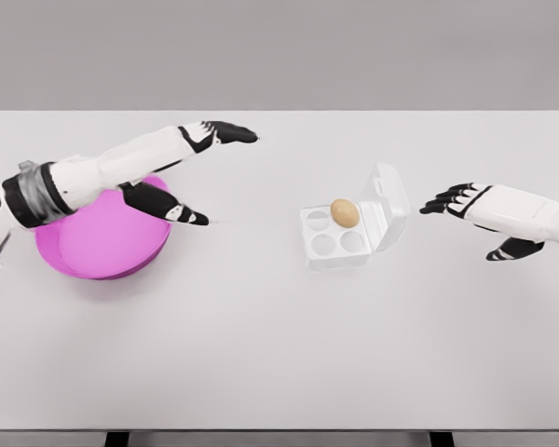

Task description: Pack egg into the box and close the box lid

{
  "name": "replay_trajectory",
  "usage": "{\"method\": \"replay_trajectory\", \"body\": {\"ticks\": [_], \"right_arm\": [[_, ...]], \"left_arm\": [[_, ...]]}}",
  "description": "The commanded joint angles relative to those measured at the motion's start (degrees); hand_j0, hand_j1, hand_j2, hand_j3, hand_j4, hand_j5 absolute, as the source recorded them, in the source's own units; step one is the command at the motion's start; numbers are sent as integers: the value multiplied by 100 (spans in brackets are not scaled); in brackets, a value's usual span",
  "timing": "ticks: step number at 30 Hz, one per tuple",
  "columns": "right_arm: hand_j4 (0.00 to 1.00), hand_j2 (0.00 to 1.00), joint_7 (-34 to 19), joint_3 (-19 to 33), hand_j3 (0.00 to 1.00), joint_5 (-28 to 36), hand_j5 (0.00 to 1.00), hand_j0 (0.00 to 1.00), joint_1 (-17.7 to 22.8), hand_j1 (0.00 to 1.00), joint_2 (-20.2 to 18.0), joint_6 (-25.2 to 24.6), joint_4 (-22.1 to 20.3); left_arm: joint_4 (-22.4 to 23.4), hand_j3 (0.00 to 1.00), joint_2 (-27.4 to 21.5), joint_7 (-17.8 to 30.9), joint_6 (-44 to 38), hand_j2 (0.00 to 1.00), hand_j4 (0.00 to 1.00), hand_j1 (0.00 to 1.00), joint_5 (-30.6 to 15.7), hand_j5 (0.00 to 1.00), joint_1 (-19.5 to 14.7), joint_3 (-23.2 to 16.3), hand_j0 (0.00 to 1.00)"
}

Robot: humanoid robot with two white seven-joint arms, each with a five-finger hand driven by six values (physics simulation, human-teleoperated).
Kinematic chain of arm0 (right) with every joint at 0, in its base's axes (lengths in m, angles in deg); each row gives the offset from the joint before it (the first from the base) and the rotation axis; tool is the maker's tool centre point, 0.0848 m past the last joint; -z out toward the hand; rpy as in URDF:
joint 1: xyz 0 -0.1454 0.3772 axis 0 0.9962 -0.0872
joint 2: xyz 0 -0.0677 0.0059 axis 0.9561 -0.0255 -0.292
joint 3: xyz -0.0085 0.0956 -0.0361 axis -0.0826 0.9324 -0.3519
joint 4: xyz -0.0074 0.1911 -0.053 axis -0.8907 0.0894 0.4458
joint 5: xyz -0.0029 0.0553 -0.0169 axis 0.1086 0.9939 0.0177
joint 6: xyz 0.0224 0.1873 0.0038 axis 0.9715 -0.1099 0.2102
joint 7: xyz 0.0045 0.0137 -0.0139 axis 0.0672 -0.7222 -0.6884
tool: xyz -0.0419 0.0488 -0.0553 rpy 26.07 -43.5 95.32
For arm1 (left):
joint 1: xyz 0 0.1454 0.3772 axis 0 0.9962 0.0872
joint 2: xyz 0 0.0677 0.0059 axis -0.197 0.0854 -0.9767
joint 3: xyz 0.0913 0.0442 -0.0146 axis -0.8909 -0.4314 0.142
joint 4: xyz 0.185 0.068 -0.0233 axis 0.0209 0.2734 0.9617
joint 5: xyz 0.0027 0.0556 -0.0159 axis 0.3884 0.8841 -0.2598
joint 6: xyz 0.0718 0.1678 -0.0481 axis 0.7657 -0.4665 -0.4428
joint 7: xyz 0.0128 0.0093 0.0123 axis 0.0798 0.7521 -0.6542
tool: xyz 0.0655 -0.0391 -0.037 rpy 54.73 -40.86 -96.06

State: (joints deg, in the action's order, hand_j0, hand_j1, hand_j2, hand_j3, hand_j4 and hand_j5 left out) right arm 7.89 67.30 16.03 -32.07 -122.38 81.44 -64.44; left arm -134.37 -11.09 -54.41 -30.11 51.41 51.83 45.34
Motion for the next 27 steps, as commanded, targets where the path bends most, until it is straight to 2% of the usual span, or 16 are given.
{"method": "replay_trajectory", "body": {"ticks": [1, 2, 4, 9, 16, 20, 27], "right_arm": [[100, 100, 2, -13, 100, 34, 100, 100, 0, 100, 5, -16, -75], [100, 100, 2, -66, 100, 34, 100, 100, -17, 100, 31, -16, -75], [100, 100, 2, -145, 100, 25, 100, 100, -53, 100, 136, -16, -84], [100, 100, 2, -259, 100, 25, 100, 100, -53, 100, 163, -16, -233], [100, 100, 2, -251, 100, 34, 100, 100, -53, 100, 180, -16, -277], [100, 100, 2, -505, 100, 26, 100, 100, -53, 100, 268, -16, -664], [100, 100, 2, -418, 100, 61, 100, 100, -62, 100, 347, -16, -664]], "left_arm": [[-36, 100, -564, -2, 513, 100, 100, 100, -552, 100, 9, 40, 100], [-36, 100, -722, -2, 513, 100, 100, 100, -570, 100, 114, 84, 100], [-19, 100, -889, -2, 513, 100, 100, 100, -570, 100, 430, 470, 100], [34, 100, -1188, -2, 513, 100, 100, 100, -561, 100, 712, 770, 100], [122, 100, -1224, -2, 513, 100, 100, 100, -544, 100, 729, 778, 100], [175, 100, -1232, -2, 513, 100, 100, 100, -535, 100, 738, 787, 100], [262, 100, -1276, -2, 513, 100, 100, 100, -535, 100, 730, 796, 100]]}}
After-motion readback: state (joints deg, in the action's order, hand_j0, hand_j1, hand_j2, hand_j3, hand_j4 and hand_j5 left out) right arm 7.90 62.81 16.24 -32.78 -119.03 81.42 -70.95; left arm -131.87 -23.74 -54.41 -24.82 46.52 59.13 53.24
